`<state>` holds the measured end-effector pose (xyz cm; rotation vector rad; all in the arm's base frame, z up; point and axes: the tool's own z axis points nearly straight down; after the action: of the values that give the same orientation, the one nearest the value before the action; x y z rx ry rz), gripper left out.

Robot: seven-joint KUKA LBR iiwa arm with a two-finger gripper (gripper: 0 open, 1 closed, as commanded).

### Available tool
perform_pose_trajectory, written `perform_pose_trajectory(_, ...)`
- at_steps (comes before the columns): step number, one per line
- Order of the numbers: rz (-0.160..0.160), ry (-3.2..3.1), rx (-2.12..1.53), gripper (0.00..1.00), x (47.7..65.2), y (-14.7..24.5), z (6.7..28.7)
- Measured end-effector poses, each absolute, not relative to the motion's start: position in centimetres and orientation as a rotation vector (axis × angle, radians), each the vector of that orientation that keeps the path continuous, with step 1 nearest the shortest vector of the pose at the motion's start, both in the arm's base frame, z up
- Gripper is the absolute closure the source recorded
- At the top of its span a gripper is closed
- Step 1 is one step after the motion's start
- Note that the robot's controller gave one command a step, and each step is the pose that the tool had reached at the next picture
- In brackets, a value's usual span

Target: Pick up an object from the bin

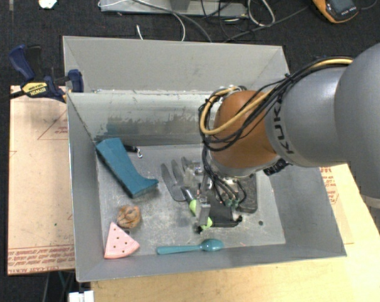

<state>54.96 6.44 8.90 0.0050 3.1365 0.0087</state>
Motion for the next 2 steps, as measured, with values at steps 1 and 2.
perform_pose_trajectory(1, 0.008, 3.139, 0.01, 0.0, 53.5, 3.3, 7.6)
perform_pose_trajectory(2, 0.007, 3.132, 0.037, 1.0, 53.1, -3.9, 7.1)
